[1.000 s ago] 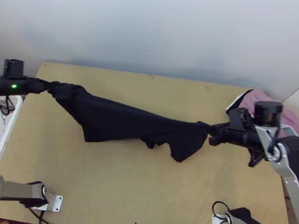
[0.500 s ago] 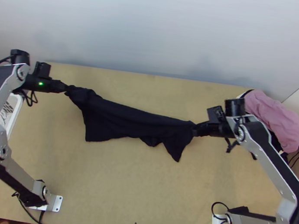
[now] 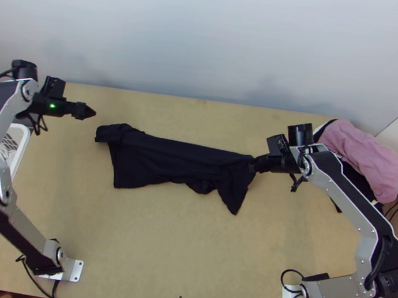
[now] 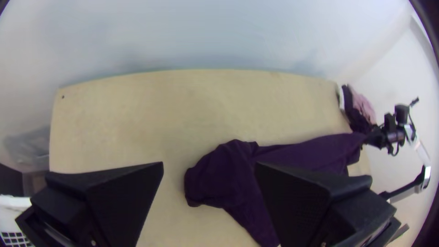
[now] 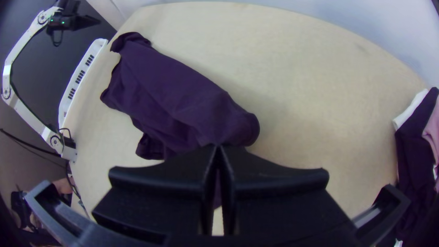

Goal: Fold the t-shirt

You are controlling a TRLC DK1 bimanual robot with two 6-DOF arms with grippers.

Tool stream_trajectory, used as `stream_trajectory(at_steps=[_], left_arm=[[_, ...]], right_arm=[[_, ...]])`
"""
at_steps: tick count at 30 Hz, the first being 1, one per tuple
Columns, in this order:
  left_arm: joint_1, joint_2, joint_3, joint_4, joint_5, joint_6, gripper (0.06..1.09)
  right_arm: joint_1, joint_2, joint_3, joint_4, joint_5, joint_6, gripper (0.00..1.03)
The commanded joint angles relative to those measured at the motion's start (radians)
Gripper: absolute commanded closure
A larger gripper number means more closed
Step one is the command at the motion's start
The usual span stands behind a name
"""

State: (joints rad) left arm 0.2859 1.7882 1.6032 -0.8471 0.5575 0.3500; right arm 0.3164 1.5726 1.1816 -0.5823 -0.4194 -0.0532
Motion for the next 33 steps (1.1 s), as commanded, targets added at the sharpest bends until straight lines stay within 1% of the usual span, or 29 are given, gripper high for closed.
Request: stream_trajectory(at_steps=[1,2,5,7,8,10,12,15,16,17,18,19,25,28,33], left_arm=[[-0.156,-0.243,-0.141,-0.056,-0.12,0.193,0.11],[-0.211,-0.296,-0.195,-0.066,-0.151,0.224,0.11],[-0.395,-0.423,-0.333,-0.081,-0.266,0.267,0.11],[-0.51,-0.48,-0.407,-0.073,-0.32,0.268,0.11],[-0.551,-0.497,-0.443,-0.061,-0.34,0.287,0.11],[-0.582,-0.495,-0.486,-0.055,-0.39,0.353,0.11],[-0.584,-0.489,-0.509,-0.055,-0.41,0.397,0.11],[-0.61,-0.495,-0.539,-0.053,-0.424,0.402,0.11],[-0.633,-0.5,-0.566,-0.032,-0.455,0.397,0.11],[-0.659,-0.512,-0.605,0.006,-0.507,0.396,0.11],[-0.672,-0.526,-0.646,0.051,-0.528,0.399,0.11],[-0.674,-0.533,-0.672,0.085,-0.535,0.405,0.11],[-0.686,-0.495,-0.707,0.102,-0.536,0.417,0.11],[-0.685,-0.484,-0.747,0.154,-0.538,0.422,0.11],[-0.685,-0.447,-0.77,0.198,-0.551,0.435,0.11]], right_arm=[[-0.007,0.02,0.013,-0.008,-0.001,-0.007,1.0],[-0.007,0.02,0.012,-0.01,-0.001,-0.007,1.0],[-0.008,0.018,0.009,-0.011,-0.001,-0.01,1.0],[-0.013,0.02,0.007,-0.011,-0.001,-0.017,1.0],[-0.013,0.02,0.009,-0.011,-0.001,-0.02,1.0],[-0.013,0.02,0.006,-0.011,-0.001,-0.025,1.0],[-0.013,0.02,0.003,-0.011,-0.002,-0.023,1.0],[-0.013,0.017,0.001,-0.016,-0.002,-0.022,1.0],[-0.014,0.015,0.001,-0.017,-0.002,-0.023,1.0],[-0.016,0.014,0.003,-0.019,-0.002,-0.023,1.0],[-0.017,0.014,0.006,-0.021,-0.002,-0.023,1.0],[-0.017,0.014,0.009,-0.021,-0.002,-0.022,1.0],[-0.027,0.012,0.024,-0.036,-0.002,-0.023,1.0],[-0.028,0.012,0.029,-0.037,-0.004,-0.022,1.0],[-0.028,0.004,0.033,-0.047,-0.004,-0.017,1.0]])
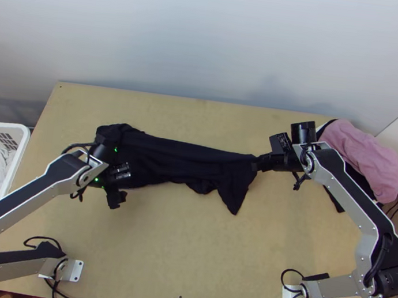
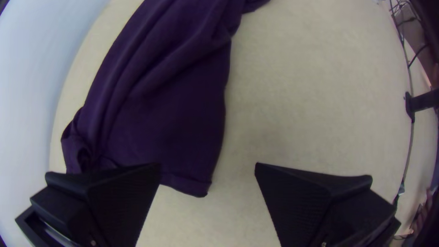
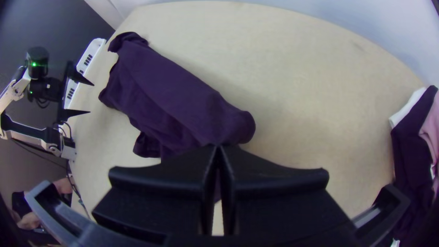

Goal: Fold the t-shirt

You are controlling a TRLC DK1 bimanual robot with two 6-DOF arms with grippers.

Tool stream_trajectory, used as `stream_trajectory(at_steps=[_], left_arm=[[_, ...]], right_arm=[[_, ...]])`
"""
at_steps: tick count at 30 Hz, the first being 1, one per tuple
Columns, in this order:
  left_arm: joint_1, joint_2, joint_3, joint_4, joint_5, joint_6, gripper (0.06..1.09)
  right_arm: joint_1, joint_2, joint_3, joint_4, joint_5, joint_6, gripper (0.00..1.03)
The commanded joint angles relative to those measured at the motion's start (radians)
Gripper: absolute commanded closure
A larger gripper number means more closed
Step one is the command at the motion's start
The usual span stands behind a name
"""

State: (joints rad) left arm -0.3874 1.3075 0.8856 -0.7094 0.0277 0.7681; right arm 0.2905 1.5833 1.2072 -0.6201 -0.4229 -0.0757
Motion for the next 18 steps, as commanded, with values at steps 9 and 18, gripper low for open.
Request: stream_trajectory(at_steps=[9,18], left_arm=[[-0.002,0.058,-0.076,0.13,-0.037,0.053,0.36],[0.007,0.119,-0.088,0.186,-0.043,0.053,0.37]], right_arm=[[-0.002,-0.022,0.005,-0.021,-0.001,0.007,1.0],[-0.002,-0.036,-0.006,-0.024,-0.001,0.014,1.0]])
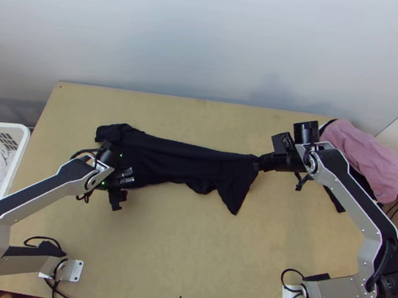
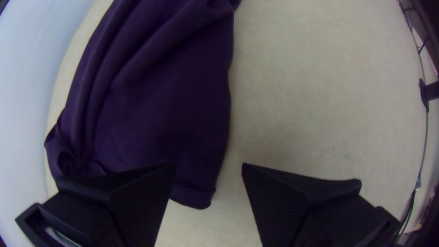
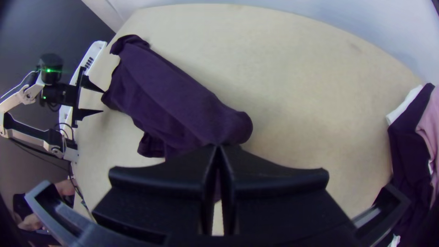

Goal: Fold the t-shirt

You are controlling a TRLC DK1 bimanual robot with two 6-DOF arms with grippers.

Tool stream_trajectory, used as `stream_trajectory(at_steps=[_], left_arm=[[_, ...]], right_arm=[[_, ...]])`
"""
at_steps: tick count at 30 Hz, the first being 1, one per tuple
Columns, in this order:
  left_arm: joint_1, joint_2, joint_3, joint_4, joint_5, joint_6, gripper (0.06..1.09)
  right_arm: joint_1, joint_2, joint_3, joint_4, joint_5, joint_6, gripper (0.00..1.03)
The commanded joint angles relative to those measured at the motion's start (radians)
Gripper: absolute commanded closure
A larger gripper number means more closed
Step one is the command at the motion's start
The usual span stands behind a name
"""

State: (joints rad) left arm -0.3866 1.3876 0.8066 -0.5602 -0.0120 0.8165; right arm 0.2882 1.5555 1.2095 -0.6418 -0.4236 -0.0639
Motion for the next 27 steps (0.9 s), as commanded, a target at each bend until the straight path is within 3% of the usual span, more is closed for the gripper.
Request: stream_trajectory(at_steps=[1,5,9,15,27], left_arm=[[0.006,0.045,-0.009,0.042,-0.003,0.004,0.37],[0.012,0.073,-0.01,0.062,-0.008,0.004,0.41],[0.018,0.074,-0.027,0.135,-0.006,0.015,0.7],[0.038,0.076,-0.026,0.192,-0.003,0.021,1.05],[0.075,-0.052,0.034,0.12,0.018,-0.004,1.05]], right_arm=[[0.0,-0.008,-0.01,-0.004,0.0,0.003,1.0],[0.002,-0.008,-0.018,-0.004,0.0,0.004,1.0],[0.011,-0.011,-0.031,-0.004,0.0,0.009,1.0],[0.012,0.003,-0.031,-0.002,0.0,0.007,1.0],[0.0,0.098,0.007,0.027,0.002,-0.005,1.0]])
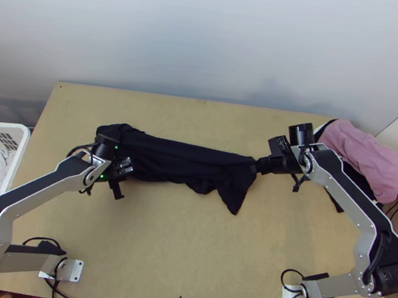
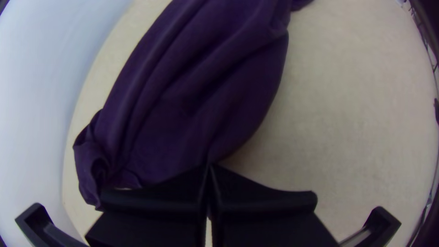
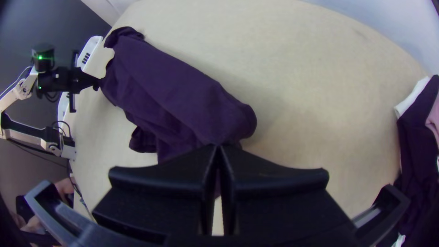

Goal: Fold the t-shirt

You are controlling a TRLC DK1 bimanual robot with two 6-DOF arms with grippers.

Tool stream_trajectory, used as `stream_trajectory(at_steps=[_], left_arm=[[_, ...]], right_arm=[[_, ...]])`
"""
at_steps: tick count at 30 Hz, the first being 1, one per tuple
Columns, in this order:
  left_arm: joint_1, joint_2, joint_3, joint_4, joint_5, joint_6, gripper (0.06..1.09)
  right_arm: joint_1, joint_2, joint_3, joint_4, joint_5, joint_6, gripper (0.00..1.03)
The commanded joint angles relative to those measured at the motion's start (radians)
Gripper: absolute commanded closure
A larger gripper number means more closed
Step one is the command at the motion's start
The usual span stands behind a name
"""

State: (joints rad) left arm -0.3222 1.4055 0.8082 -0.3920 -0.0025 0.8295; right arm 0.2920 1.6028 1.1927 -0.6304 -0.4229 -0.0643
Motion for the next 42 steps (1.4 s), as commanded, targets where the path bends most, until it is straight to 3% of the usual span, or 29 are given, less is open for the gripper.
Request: stream_trajectory(at_steps=[1,9,11,19,23,33,38,42], left_arm=[[0.011,-0.079,0.032,-0.053,0.009,-0.02,1.05],[0.043,-0.12,0.036,-0.09,0.021,-0.023,1.05],[0.045,-0.132,0.036,-0.099,0.022,-0.023,1.05],[0.054,-0.163,0.036,-0.108,0.022,-0.032,1.05],[0.054,-0.178,0.034,-0.111,0.022,-0.032,1.05],[0.078,-0.217,0.031,-0.139,0.022,-0.02,1.05],[0.081,-0.217,0.025,-0.139,0.027,-0.018,1.05],[0.084,-0.217,0.022,-0.139,0.027,-0.017,1.05]], right_arm=[[-0.004,0.063,0.03,0.015,0.001,0.001,0.95],[-0.045,0.108,0.071,-0.022,0.003,0.08,0.17],[-0.068,0.106,0.093,-0.083,0.003,0.078,0.1],[-0.057,0.046,0.056,-0.213,0.003,0.066,0.11],[-0.025,0.057,0.041,-0.215,0.001,0.072,0.2],[0.033,0.148,0.053,-0.195,0.033,0.087,0.22],[0.033,0.172,0.056,-0.149,0.044,0.087,0.38],[0.033,0.172,0.056,-0.097,0.07,0.086,0.59]])
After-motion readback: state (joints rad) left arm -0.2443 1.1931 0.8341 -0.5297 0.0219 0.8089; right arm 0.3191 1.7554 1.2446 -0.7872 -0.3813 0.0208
